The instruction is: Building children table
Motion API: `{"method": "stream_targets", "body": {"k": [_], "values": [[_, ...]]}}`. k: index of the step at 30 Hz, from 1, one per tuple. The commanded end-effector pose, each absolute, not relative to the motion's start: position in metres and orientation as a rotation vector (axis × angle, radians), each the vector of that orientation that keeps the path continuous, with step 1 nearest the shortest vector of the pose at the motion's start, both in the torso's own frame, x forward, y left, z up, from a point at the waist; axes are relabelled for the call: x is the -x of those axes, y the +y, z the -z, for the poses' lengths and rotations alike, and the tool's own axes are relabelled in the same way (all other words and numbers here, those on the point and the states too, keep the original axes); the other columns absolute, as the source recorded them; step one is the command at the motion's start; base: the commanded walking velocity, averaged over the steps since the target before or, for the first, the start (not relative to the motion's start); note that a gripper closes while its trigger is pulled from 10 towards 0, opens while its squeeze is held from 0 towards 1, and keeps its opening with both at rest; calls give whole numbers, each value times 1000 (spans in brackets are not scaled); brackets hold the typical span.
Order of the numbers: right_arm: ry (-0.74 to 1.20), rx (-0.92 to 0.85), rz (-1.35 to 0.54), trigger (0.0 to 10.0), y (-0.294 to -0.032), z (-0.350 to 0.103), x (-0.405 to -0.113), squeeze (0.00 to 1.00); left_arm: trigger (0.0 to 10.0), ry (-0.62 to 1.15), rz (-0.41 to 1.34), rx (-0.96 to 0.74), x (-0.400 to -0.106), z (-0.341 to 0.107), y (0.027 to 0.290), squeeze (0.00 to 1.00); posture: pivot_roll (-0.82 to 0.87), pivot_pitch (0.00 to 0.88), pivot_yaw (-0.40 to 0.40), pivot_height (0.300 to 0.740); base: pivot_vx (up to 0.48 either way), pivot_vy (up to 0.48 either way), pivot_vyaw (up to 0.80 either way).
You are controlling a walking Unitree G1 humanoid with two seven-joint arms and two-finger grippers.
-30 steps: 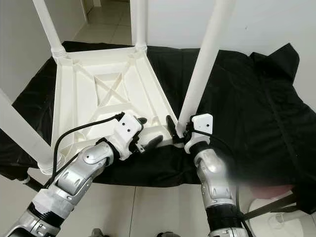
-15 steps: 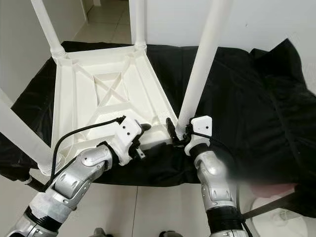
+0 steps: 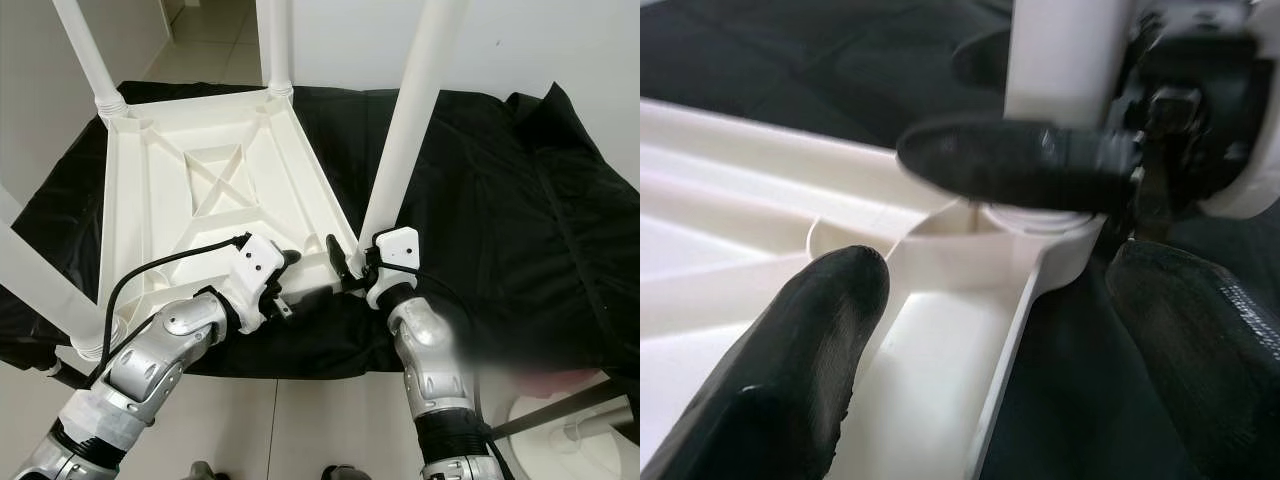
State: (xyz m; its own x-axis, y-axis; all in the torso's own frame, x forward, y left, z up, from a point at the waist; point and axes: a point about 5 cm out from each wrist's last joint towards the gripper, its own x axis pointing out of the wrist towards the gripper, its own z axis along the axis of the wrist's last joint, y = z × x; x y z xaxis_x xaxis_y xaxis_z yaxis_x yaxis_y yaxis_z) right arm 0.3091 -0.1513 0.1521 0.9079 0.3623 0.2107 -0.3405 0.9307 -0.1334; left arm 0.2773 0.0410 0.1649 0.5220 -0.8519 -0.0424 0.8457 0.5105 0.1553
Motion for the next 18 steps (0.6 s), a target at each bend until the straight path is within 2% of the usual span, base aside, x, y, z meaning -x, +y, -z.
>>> {"method": "stream_targets", "body": {"k": [1,18], "values": [[-215,115,-390,10000,-152,-150,-311,0,10000,-30,1024,-173,-273,-161,43,0,-51,103,-4,740,0,0,0],[-195,167,-463,10000,-152,-148,-313,0,10000,-56,1047,-181,-273,-164,40,0,-45,73,-9,740,0,0,0]]}}
